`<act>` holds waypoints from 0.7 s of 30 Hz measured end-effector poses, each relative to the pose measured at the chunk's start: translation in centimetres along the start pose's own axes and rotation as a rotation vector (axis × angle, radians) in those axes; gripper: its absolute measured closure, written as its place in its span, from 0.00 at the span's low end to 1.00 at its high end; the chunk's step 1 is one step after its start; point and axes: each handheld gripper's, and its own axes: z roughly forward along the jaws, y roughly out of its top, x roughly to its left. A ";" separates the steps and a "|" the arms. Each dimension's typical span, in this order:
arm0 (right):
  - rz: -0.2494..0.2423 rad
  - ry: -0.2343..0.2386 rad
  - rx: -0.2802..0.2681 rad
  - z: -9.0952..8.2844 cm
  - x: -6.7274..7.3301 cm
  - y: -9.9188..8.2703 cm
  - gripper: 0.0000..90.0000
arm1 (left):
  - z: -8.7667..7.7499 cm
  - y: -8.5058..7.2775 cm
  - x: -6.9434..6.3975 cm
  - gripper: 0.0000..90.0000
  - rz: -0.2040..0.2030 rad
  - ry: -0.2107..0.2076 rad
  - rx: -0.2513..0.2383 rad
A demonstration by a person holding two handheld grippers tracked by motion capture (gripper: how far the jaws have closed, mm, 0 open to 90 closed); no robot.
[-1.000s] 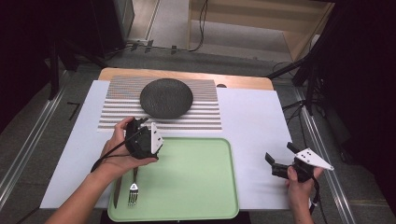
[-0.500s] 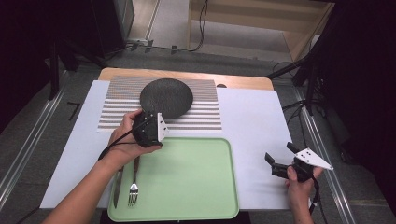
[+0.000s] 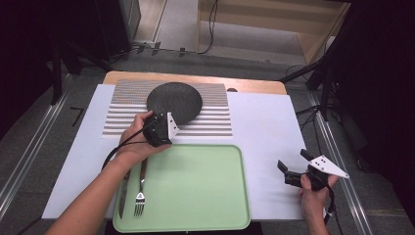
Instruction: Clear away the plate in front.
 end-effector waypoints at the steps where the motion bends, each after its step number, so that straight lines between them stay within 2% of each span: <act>1: -0.001 0.001 0.000 0.0 0.0 0.0 0.00 | 0.2 0.0 -0.1 0.38 0.007 0.005 0.000; 4: -0.001 0.000 0.000 0.0 0.0 0.0 0.00 | 0.9 -0.1 -0.2 0.40 0.020 0.007 -0.006; 11: 0.002 0.002 0.001 0.1 0.0 0.0 0.00 | 2.1 -0.1 -0.3 0.46 0.042 0.015 0.016; 15: 0.004 0.001 0.002 0.0 0.0 0.0 0.00 | 2.7 -0.1 -0.3 0.50 0.073 0.027 0.031; 17: 0.004 0.001 0.002 0.1 0.0 0.0 0.00 | 3.1 0.0 -0.5 0.52 0.102 0.038 0.043; 21: 0.005 0.001 0.003 0.1 0.0 0.0 0.00 | 3.6 0.1 -0.7 0.56 0.121 0.053 0.047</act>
